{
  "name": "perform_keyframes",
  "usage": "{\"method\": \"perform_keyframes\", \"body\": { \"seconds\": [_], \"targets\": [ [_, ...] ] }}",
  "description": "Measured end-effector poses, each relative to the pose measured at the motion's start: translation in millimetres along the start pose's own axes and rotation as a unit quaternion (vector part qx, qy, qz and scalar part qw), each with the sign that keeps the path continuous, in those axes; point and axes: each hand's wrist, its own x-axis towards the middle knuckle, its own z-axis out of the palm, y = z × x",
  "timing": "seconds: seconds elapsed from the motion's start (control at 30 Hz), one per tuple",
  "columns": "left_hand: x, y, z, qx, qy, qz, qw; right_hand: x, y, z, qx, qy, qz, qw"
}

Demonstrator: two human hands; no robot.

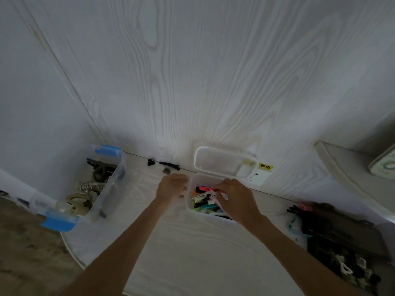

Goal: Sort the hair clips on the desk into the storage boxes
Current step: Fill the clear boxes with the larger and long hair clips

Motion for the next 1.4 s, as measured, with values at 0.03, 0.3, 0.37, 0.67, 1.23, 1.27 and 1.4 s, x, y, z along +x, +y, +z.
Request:
{"method": "perform_keyframes", "body": {
  "seconds": [0.03, 0.3, 0.37, 0.67, 1.23, 1.27, 1.4],
  "targets": [
    [7, 0, -9, 0.032, 0.037, 0.040, 0.998, 2, -5, 0, -0.002, 0.024, -0.011, 1.000],
    [50, -1, -63, 0.555, 0.008, 0.236, 0.797, 68, -85, 25, 0.021, -0.099, -0.087, 0.991],
    [51, -8, -68, 0.572, -0.011, 0.236, 0.786, 90, -96, 36, -0.030, -0.165, -0.070, 0.983],
    [34, -25, -105, 0.499, -0.001, 0.209, 0.841, 131, -111, 74, -0.144, -0.169, -0.075, 0.972],
    [29, -25, -51, 0.629, 0.037, 0.299, 0.717, 42, -48, -41, 0.185, 0.027, 0.015, 0.982],
    [28, -26, -51, 0.629, 0.055, 0.310, 0.711, 39, -39, -44, 0.181, 0.024, 0.026, 0.983],
    [11, -25, -60, 0.626, 0.065, 0.307, 0.714, 18, -6, -45, 0.142, -0.014, 0.055, 0.988]
  ]
}}
